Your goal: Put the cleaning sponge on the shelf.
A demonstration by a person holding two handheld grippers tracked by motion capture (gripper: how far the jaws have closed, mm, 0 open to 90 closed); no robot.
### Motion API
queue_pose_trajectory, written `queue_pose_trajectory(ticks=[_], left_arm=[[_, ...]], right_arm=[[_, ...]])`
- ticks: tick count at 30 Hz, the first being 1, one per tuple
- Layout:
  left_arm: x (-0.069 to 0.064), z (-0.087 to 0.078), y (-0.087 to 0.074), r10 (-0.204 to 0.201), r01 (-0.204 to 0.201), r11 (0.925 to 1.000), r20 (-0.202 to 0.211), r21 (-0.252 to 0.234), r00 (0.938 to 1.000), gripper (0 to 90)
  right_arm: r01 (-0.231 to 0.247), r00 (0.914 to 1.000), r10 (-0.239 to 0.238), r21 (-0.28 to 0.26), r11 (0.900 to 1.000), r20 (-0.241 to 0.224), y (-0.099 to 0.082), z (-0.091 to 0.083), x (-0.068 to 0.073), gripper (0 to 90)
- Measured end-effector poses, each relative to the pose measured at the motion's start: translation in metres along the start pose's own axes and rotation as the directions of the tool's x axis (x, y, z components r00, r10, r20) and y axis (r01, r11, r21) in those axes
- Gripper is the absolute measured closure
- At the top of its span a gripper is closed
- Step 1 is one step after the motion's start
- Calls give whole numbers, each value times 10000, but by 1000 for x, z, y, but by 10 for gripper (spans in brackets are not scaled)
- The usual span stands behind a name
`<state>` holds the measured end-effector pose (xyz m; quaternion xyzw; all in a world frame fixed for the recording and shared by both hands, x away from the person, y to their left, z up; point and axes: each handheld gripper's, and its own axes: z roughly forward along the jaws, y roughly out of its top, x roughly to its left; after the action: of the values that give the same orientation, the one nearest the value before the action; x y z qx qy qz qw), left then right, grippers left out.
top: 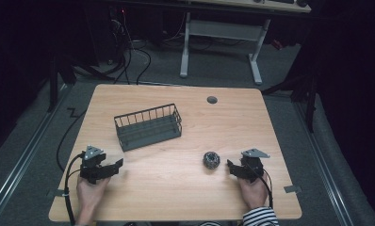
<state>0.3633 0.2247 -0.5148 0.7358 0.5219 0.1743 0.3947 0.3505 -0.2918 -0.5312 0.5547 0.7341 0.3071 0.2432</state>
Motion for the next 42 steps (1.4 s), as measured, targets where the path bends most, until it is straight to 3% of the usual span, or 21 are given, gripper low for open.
queue_pose_trajectory(ticks=[3,5,6,11,18,26,33,40,42], left_arm=[[-2,-4,6,-42,44,9999,173,-120,9998,231],[-3,-5,8,51,-50,9999,117,-103,9999,226],[-8,-8,13,335,-335,9994,33,-40,9994,225],[-13,-13,21,433,-432,9991,171,-53,9989,219],[-17,-23,47,609,-600,9979,372,-241,9975,211],[-17,-25,71,582,-571,9980,431,-278,9974,211],[-11,-21,85,305,-291,9991,467,-299,9984,214],[-4,-14,98,31,-18,9995,403,-310,9992,241],[-3,-8,101,13,-9,9998,211,-182,9998,247]], right_arm=[[4,10000,-4,-1,10000,-13,0,0,0,287],[3,10000,-3,-3,10000,-14,0,0,0,288],[10,10000,-10,-2,10000,-13,0,0,0,289],[23,10000,-23,-11,10000,-20,0,0,0,294],[50,10000,-50,-26,10000,-54,0,0,0,294],[54,10000,-54,-31,10000,-71,0,0,1,294],[68,9999,-68,-35,10000,-80,0,0,1,294],[101,9999,-101,-19,9999,-90,0,0,0,294],[95,9999,-95,-15,10000,-92,0,0,1,294]])
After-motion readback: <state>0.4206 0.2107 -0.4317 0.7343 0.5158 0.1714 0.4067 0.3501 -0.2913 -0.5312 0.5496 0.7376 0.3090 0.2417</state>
